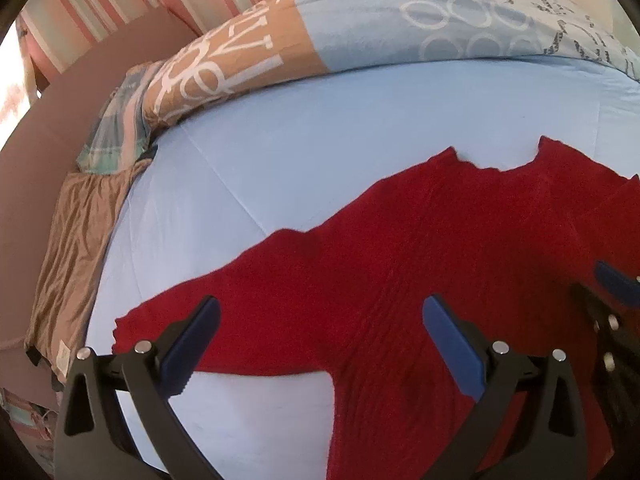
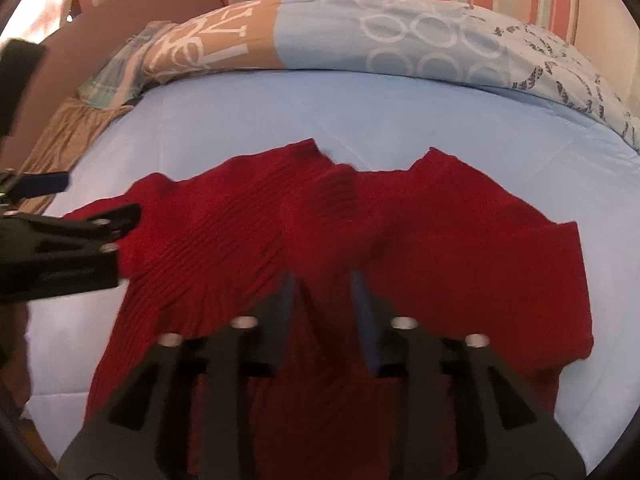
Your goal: Fold small clothes
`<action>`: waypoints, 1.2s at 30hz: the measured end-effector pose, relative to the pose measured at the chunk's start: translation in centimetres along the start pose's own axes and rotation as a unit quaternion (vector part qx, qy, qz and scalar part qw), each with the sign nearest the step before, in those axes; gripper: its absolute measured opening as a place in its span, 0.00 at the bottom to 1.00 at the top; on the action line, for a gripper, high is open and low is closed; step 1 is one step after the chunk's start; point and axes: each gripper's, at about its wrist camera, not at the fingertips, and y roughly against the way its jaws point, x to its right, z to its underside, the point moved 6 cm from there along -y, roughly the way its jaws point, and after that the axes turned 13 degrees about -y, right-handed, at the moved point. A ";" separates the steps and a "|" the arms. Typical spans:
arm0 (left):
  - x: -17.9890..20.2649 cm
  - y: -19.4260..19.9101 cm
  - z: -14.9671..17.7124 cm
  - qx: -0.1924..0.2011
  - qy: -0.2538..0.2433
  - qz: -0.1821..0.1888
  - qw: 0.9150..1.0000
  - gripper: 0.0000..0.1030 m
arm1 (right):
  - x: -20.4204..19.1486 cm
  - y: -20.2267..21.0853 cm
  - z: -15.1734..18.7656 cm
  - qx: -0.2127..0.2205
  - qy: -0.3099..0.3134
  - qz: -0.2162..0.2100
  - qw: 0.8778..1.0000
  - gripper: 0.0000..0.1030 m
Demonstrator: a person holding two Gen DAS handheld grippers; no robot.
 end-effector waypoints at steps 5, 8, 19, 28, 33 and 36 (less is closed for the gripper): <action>2.8 -0.7 0.2 0.006 0.016 0.049 0.999 0.98 | 4.3 3.1 -0.5 0.016 0.001 0.043 0.999 0.45; 5.7 -1.6 -0.2 0.003 0.039 0.085 0.996 0.98 | 7.2 4.5 -0.8 0.018 0.000 0.075 0.997 0.45; 9.8 -5.0 2.7 -0.073 0.163 0.203 0.963 0.98 | 12.7 6.6 0.2 0.029 -0.022 0.105 0.994 0.48; 10.4 -3.3 2.1 -0.064 0.150 0.194 0.967 0.96 | 13.1 6.8 1.2 0.028 -0.016 0.111 0.993 0.55; 11.1 -2.9 1.1 -0.069 0.118 0.183 0.974 0.63 | 13.6 6.8 1.4 0.020 -0.022 0.115 0.993 0.56; 11.6 -2.4 0.3 -0.055 0.081 0.158 0.983 0.54 | 13.9 6.8 1.1 0.023 -0.024 0.118 0.992 0.56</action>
